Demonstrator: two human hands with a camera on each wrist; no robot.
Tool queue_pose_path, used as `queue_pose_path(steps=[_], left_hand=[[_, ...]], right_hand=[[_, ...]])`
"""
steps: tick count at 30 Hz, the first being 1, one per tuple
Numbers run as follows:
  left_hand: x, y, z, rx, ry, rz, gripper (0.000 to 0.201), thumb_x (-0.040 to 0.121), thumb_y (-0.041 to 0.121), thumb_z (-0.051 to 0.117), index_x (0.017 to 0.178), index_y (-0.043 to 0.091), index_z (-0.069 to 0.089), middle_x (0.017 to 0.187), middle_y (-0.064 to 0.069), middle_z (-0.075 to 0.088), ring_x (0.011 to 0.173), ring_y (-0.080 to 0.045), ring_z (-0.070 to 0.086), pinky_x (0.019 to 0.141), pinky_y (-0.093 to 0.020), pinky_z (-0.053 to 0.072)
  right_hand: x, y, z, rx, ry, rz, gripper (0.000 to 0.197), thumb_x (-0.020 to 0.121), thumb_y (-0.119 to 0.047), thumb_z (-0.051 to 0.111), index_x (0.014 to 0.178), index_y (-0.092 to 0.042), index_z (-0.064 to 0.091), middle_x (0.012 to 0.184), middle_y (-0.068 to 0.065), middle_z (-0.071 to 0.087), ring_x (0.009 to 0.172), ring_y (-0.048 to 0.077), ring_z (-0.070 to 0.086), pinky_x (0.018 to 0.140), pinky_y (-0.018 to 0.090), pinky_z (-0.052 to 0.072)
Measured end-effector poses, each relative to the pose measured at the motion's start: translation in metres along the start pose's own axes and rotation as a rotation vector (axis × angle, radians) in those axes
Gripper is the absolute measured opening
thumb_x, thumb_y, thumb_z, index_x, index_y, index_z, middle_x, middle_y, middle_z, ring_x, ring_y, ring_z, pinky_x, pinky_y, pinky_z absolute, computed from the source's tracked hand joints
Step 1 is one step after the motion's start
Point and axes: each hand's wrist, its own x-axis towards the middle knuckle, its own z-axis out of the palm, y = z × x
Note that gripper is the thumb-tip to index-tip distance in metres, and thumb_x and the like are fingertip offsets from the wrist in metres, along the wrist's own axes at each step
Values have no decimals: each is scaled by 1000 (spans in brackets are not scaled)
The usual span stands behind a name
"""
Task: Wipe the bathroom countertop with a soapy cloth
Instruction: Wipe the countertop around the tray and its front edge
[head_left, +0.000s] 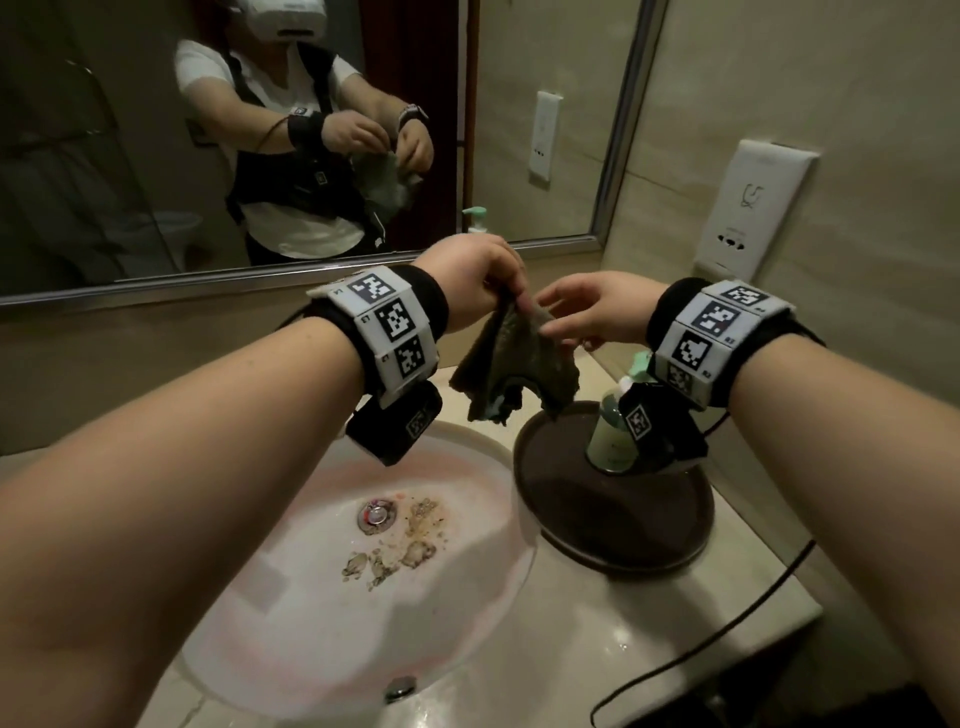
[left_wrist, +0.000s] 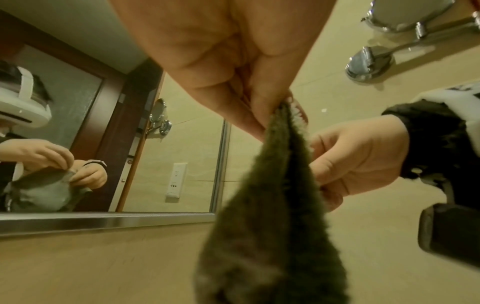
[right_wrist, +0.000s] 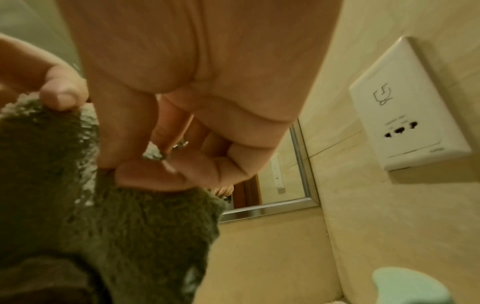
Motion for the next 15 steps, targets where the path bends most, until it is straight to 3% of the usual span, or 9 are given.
queue_pose_path(steps=[2, 5, 9, 12, 15], left_hand=[[3, 4, 1, -70, 20, -8, 20, 87, 2, 60, 93, 15, 74, 115, 2, 61, 109, -11, 55, 96, -22, 45], [7, 7, 7, -216, 50, -88, 30, 86, -3, 54, 86, 21, 71, 111, 2, 61, 103, -9, 54, 93, -20, 43], [18, 8, 16, -601, 46, -253, 36, 89, -3, 44, 75, 23, 65, 98, 4, 61, 108, -14, 56, 104, -33, 45], [32, 13, 22, -528, 28, -187, 18, 91, 10, 55, 97, 21, 68, 99, 7, 59, 102, -10, 56, 95, -28, 48], [55, 20, 36, -416, 37, -152, 21, 88, 13, 63, 108, 17, 67, 97, 10, 59, 95, -5, 57, 87, -21, 48]], right_hand=[[-5, 2, -5, -107, 52, 6, 17, 90, -19, 60, 105, -26, 58, 85, -8, 62, 71, 8, 56, 58, 16, 42], [-9, 0, -14, -176, 144, 15, 16, 90, -22, 60, 105, -21, 64, 73, -10, 58, 63, 5, 52, 55, 16, 38], [-14, -6, -33, -252, 204, 55, 15, 91, -26, 59, 103, -23, 65, 72, -11, 57, 63, 3, 51, 55, 16, 40], [-10, -4, -53, -362, 221, 82, 16, 90, -31, 58, 105, -26, 64, 75, -12, 57, 67, 1, 52, 58, 15, 39], [2, 5, -76, -490, 217, 111, 24, 90, -32, 59, 111, -24, 65, 86, -8, 61, 77, 9, 56, 71, 22, 43]])
